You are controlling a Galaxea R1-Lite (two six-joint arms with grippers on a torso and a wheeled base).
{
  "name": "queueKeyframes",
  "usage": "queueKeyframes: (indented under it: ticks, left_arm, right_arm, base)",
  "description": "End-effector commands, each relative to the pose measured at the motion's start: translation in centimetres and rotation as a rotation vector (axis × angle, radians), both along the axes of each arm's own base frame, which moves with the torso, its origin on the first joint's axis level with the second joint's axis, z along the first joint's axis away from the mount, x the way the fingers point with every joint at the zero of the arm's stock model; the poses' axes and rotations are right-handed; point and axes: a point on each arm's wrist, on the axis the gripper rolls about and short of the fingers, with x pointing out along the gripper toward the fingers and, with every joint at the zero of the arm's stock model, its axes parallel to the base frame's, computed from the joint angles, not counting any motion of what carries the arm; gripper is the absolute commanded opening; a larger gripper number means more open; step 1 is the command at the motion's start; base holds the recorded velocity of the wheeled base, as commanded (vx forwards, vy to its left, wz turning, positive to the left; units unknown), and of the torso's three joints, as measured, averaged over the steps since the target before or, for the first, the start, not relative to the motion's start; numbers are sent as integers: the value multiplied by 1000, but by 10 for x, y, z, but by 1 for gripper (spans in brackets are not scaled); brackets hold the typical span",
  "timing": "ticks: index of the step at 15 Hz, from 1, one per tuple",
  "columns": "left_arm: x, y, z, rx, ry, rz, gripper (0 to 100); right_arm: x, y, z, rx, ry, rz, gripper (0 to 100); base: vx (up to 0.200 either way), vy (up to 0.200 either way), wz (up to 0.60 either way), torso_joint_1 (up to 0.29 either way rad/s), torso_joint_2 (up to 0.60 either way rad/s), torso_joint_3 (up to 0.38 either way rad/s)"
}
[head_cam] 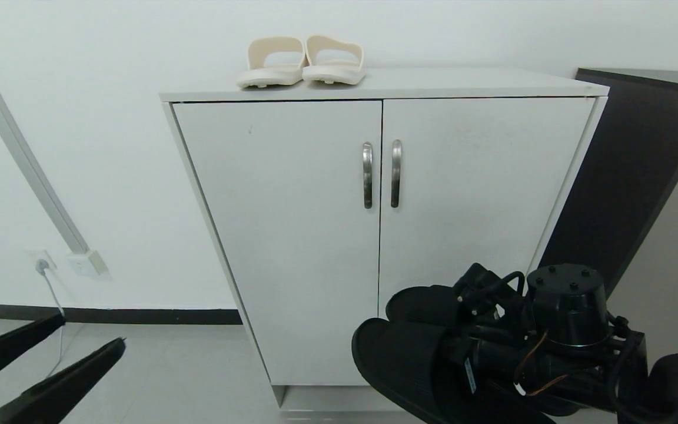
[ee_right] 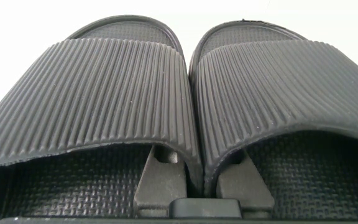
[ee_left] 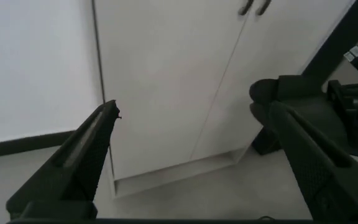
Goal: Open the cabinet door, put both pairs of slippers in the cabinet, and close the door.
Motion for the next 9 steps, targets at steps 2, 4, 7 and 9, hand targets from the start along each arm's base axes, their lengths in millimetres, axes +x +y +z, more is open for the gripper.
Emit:
queueKeyframes:
  ticks: [2,4,7,9]
  left_arm:
    - [60,-30,1,7,80,-202,100]
    - [71,-48,4,11,83,-297,100]
    - [91,-75,10,10,92,-396,100]
    - [112,-92,18,8,85,-422,100]
  right_arm:
    - [1,0,2,15,-19,-3,0]
    - [0,0,2,18,-25,-2,0]
    - [-3,-1,5,24,-32,2,0]
    - [-3,-1,5,26,-32,2,0]
  base:
    - [0,0,0,0,0,0]
    - [0,0,0,0,0,0]
    - [0,0,0,0,0,0]
    - [0,0,0,0,0,0]
